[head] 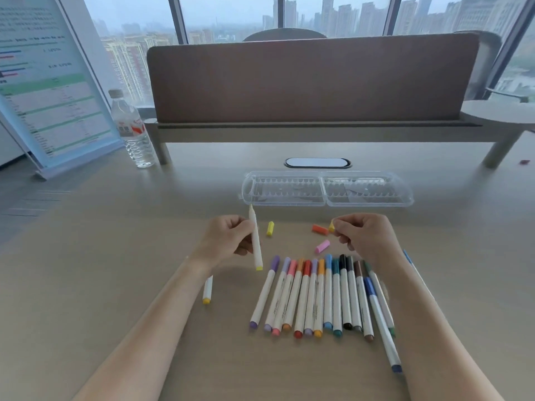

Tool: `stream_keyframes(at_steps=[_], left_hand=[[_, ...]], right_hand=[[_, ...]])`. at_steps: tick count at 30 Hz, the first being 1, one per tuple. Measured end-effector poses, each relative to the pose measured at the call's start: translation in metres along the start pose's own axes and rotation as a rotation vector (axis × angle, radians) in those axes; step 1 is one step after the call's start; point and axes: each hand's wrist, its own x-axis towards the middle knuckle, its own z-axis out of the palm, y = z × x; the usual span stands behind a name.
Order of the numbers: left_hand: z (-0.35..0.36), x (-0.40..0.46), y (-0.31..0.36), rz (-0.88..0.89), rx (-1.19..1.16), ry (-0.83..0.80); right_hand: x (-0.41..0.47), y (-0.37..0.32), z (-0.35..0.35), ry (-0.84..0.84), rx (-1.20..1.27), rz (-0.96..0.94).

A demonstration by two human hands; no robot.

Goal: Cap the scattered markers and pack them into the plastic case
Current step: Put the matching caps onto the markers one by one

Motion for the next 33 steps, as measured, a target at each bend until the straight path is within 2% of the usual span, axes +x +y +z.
stream_keyframes(at_steps=[2,4,9,12,14,16,18,22,25,29,33], left_hand=[[0.0,0.005,-0.008,-0.038,-0.141,0.008],[-0.004,0.01,-0.015,-0.05,-0.188,0.005],[-0.012,0.016,-0.022,-0.061,-0.239,-0.024],[-0.015,0.016,-0.023,-0.074,-0.293,-0.031],[-0.018,0.014,-0.023,-0.081,-0.335,-0.036],[-0.021,0.013,-0.023,-0.075,-0.349,-0.048],[-0.024,0.012,-0.022,-0.065,-0.347,-0.058],[-0.024,0.01,-0.021,-0.056,-0.287,-0.081],[-0.02,0.01,-0.022,-0.053,-0.247,-0.099],[-0.015,0.009,-0.024,-0.04,-0.205,-0.108],[-0.014,0.009,-0.024,-0.03,-0.179,-0.109]], right_hand=[[0.001,0.003,0.002,-0.005,-0.031,-0.008],[0.001,0.001,0.011,-0.043,-0.122,-0.057],[0.011,-0.017,0.05,-0.302,-0.54,-0.237],[0.022,-0.029,0.078,-0.402,-0.678,-0.344],[0.027,-0.034,0.093,-0.421,-0.755,-0.408],[0.031,-0.035,0.101,-0.367,-0.822,-0.401],[0.033,-0.034,0.102,-0.312,-0.856,-0.38],[0.03,-0.029,0.094,-0.328,-0.881,-0.401],[0.027,-0.023,0.082,-0.317,-0.806,-0.429],[0.023,-0.014,0.068,-0.382,-0.771,-0.424],[0.021,-0.019,0.05,-0.322,-0.679,-0.371]])
